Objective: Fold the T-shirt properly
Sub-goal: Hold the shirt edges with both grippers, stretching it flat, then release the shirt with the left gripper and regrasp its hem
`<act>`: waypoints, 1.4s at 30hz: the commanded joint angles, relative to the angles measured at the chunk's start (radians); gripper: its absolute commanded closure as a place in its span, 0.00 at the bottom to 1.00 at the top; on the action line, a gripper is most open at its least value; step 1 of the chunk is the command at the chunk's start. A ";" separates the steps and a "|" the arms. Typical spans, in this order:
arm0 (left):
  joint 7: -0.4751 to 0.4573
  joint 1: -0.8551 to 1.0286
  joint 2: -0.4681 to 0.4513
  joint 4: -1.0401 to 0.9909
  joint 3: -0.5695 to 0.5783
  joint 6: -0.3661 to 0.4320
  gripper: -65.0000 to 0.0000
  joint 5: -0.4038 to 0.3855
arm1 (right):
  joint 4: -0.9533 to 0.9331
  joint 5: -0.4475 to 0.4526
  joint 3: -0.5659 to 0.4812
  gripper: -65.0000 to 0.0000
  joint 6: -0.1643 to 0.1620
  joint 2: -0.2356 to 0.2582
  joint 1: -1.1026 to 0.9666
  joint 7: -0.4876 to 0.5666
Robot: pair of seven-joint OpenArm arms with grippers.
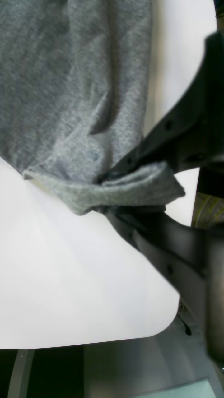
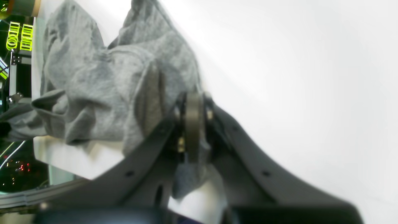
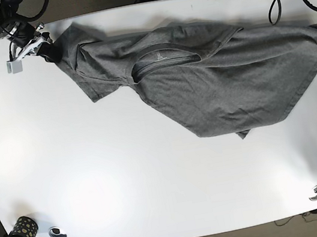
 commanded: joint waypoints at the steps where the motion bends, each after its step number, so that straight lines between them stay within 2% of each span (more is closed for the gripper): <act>1: -0.017 -0.029 -0.026 0.016 0.029 0.001 0.98 -0.009 | 0.020 0.024 0.008 1.00 0.010 0.015 -0.004 0.013; 2: -0.014 -0.038 -0.026 0.016 0.046 0.001 0.96 -0.009 | 0.020 0.024 0.008 1.00 0.010 0.015 -0.004 0.013; 5: 0.003 -0.047 -0.026 0.022 0.082 0.001 0.74 -0.010 | 0.022 0.024 0.008 1.00 0.010 0.015 -0.006 0.013; 8: 0.035 -0.089 -0.026 0.022 0.081 0.001 0.37 -0.010 | 0.038 0.024 0.008 1.00 0.010 0.016 -0.006 0.013; 10: 0.040 -0.110 -0.024 0.022 0.081 0.001 0.21 -0.010 | 0.055 0.024 0.008 1.00 0.010 0.016 -0.007 0.013; 11: 0.040 -0.121 -0.024 0.022 0.084 0.001 0.18 -0.010 | 0.064 0.024 0.008 1.00 0.010 0.016 -0.007 0.013; 16: 0.051 -0.236 -0.018 0.021 0.148 0.001 0.20 -0.014 | 0.075 0.024 0.006 1.00 0.010 0.016 -0.004 0.013; 20: 0.051 -0.357 0.028 0.013 0.217 0.001 0.20 -0.007 | 0.074 0.022 0.006 1.00 0.010 0.016 -0.003 0.013; 26: 0.054 -0.540 0.092 -0.081 0.395 0.001 0.20 -0.006 | 0.074 0.022 0.005 1.00 0.010 0.013 0.017 0.013; 33: 0.068 -0.649 0.155 -0.096 0.417 0.001 0.20 -0.006 | 0.077 0.022 0.006 1.00 0.010 0.015 0.043 0.013; 38: 0.040 -0.699 0.170 -0.216 0.487 0.001 0.20 -0.010 | 0.077 0.022 0.003 1.00 0.007 0.010 0.049 0.013; 42: 0.042 -0.713 0.195 -0.231 0.481 0.001 0.20 -0.012 | 0.074 0.022 0.003 1.00 0.006 0.010 0.065 0.013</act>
